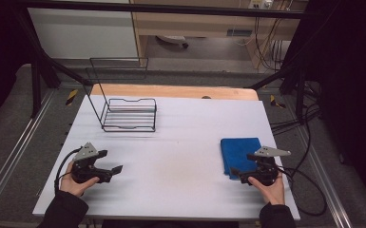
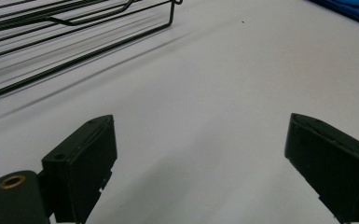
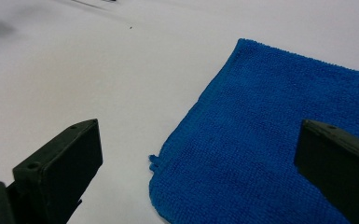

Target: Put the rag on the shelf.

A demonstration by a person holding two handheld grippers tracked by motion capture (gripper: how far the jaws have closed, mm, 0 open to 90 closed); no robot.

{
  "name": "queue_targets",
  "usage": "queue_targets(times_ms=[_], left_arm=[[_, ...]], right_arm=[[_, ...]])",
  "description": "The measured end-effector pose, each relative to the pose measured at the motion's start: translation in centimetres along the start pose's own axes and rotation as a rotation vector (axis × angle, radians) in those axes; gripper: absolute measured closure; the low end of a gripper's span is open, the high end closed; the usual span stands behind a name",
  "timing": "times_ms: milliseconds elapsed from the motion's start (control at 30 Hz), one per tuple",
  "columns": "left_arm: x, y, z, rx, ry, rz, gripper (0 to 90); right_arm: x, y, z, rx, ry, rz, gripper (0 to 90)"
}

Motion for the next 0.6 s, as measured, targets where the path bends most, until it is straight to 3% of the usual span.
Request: queue_targets(times_ms=[233, 500, 600], left_arm=[[0.0, -0.1, 0.1, -0.001, 0.002, 0.001, 9.2], [0.0, -0.4, -0.1, -0.015, 0.004, 0.000, 9.1], [-0.1, -0.4, -0.1, -0.019, 0.009, 0.002, 9.3]], right_arm=[[-0.1, 0.0, -0.1, -0.005, 0.000, 0.002, 2.5], [-0.8, 0.2, -0.7, -0.051, -0.011, 0.018, 10.1], [-1.5, 0.2, -1.2, -0.088, -0.014, 0.034, 19.2]])
Point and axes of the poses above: each handheld gripper's, and its own axes: z roughly backward along the jaws, y roughly out of its top, x roughly to its right, the point moved 1 cm from there along -z, roughly forward along the jaws, and after that the axes turned 13 degrees about x, right-handed, at the moved point
